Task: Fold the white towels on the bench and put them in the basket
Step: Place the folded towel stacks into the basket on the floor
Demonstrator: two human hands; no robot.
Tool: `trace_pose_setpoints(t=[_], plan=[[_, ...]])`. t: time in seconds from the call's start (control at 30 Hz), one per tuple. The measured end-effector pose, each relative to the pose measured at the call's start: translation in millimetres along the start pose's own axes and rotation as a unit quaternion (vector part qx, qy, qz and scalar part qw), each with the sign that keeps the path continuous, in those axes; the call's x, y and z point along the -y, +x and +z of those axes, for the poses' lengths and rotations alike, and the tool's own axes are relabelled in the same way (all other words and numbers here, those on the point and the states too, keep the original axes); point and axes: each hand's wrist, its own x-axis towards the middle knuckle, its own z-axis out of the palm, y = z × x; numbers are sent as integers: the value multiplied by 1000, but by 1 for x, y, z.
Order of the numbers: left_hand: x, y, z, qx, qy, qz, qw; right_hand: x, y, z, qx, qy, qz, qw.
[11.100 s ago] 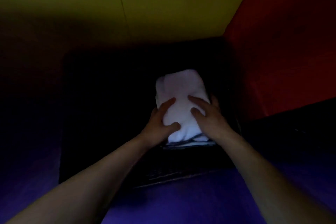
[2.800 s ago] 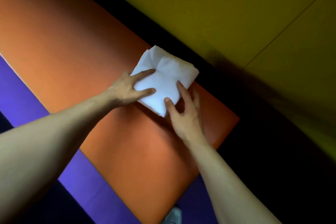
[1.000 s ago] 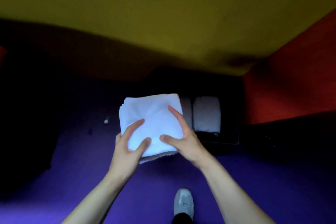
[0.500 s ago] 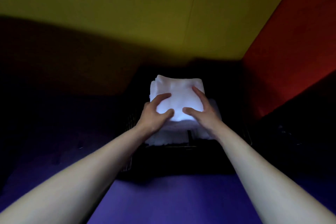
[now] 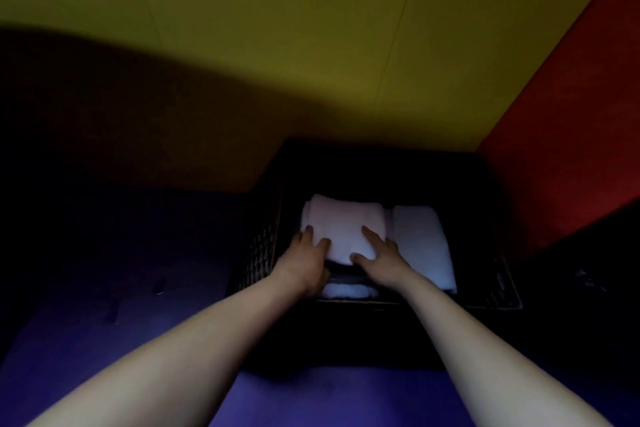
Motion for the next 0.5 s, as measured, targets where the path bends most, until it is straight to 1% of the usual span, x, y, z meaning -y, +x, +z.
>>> trace_pose_setpoints(t=[0.07,0.1,0.13,0.17,0.2,0.23,0.27,0.3,0.33,0.4,0.5], plan=[[2,-23,-7,-71,8,56,996,-3,0,-3,-9,0,-9,1000],[5,-34,-9,-123,18,81,989,-4,-2,-5,-17,-7,-15,1000],[12,-44,-6,-174,31,83,981,-7,-4,-5,-28,-24,-23,999],[18,-56,-5,-207,31,56,976,-8,-8,-6,-39,-47,-35,998],[26,-66,-2,-223,17,11,975,-8,-13,-7,-52,-72,-50,995],[32,-76,2,-218,-6,-44,975,-7,-19,-8,-64,-87,-68,992],[36,-84,5,-196,-44,-101,974,-3,-25,-10,-75,-90,-84,990],[39,-89,9,-163,-101,-151,970,1,-30,-12,-85,-84,-98,988],[41,-92,13,-138,-165,-179,960,7,-35,-13,-91,-76,-111,987],[42,-95,19,-116,-247,-177,946,18,-46,-14,-90,-66,-128,985],[39,-99,25,-110,-273,-147,944,29,-60,-13,-75,-31,-132,988]])
